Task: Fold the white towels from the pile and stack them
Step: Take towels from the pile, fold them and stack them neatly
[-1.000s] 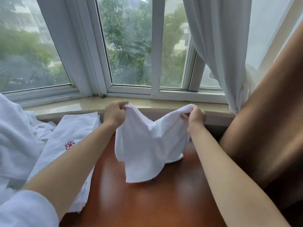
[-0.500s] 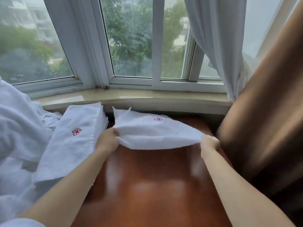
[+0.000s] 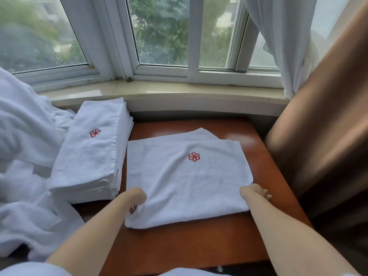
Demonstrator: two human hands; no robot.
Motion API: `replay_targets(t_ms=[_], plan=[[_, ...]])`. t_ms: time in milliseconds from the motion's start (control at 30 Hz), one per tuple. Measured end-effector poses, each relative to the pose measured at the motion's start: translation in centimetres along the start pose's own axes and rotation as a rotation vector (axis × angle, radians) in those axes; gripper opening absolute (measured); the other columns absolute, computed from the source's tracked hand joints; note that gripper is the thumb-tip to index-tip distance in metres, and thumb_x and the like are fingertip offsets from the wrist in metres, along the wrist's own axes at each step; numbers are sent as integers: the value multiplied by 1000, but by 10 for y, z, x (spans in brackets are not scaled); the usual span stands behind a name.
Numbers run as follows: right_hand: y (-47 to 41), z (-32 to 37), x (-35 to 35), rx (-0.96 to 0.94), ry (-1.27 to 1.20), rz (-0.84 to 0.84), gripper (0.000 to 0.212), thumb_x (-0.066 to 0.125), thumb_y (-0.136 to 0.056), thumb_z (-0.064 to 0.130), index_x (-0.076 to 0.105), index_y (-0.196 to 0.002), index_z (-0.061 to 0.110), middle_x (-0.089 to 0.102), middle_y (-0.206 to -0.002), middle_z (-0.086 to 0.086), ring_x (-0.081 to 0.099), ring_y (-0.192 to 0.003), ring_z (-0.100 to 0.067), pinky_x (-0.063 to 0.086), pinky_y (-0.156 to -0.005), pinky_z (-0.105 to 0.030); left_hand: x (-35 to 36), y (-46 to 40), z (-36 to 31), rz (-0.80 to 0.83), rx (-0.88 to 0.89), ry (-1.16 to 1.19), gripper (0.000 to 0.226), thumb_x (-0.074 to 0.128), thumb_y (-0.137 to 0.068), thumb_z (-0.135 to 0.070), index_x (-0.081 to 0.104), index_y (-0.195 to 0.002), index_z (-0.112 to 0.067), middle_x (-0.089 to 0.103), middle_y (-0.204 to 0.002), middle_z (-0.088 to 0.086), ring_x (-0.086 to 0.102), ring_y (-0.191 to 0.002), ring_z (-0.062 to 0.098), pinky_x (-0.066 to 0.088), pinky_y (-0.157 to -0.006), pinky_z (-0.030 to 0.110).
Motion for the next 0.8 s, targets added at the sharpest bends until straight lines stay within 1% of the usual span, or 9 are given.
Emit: replay_targets(t_ms=[67,133,200,300,433,500,567,633,800], plan=[[2,14,7,-30,-21,-3,40,54,-87,22,55,-124,7,41,-135,-12,36,-123,-32,39,-103,-42,-8,-5,-4,-118,22,133,29,36,-96,-11,53,-118,-2,62,-107,16,65,-90,27,52,-63,31],[3,20,12,-57,-22,-5,40,55,-86,20,55,-123,5,40,-135,-12,36,-123,-32,39,-104,-43,-13,-7,-10,-197,70,208,36,38,-95,-15,48,-128,-4,57,-123,18,59,-111,33,52,-80,36],[0,25,15,-47,-23,-8,40,55,-85,20,55,-123,5,38,-135,-12,37,-122,-32,38,-105,-44,-16,-11,-14,-210,82,225,38,40,-93,-16,44,-129,-2,50,-132,22,53,-121,36,48,-93,40],[-8,34,17,-41,-17,-28,40,56,-85,23,55,-122,9,36,-136,-11,38,-122,-33,33,-107,-42,-26,-23,-22,-238,113,247,27,41,-92,-15,50,-115,-3,48,-129,23,55,-107,35,47,-85,35],[-16,54,15,-69,-42,-21,43,54,-86,20,50,-128,10,32,-140,-12,34,-127,-32,33,-105,-45,-39,-39,-32,-274,74,297,22,41,-93,-19,52,-109,-9,47,-128,19,55,-104,35,47,-88,33],[-20,67,14,-111,-77,-14,44,53,-86,16,48,-129,9,30,-141,-13,33,-127,-32,37,-103,-43,-44,-46,-37,-270,29,353,34,42,-93,-21,47,-126,-12,40,-136,19,54,-109,36,48,-89,37],[-26,78,15,-162,-129,-1,46,53,-86,13,46,-131,11,30,-139,-13,33,-126,-31,41,-101,-41,-50,-53,-41,-289,-4,404,54,44,-93,-22,30,-145,-13,37,-141,19,52,-114,38,49,-93,42],[-34,89,15,-210,-156,2,51,52,-86,14,42,-136,15,32,-138,-11,32,-127,-30,41,-100,-41,-57,-64,-47,-320,-22,470,63,47,-93,-20,20,-149,-11,42,-138,20,51,-115,39,48,-95,45],[-54,108,11,-239,-194,-29,60,52,-86,16,33,-143,18,38,-141,-10,32,-129,-30,39,-102,-43,-67,-84,-57,-365,-72,685,67,54,-92,-22,20,-148,-7,43,-142,19,48,-121,40,45,-95,43]])
Point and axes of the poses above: each hand's wrist, its own y-axis away from the middle knuckle, its own x-axis out of the palm, z = x × y, the point moved 4 cm from there along -y, towards the middle knuckle
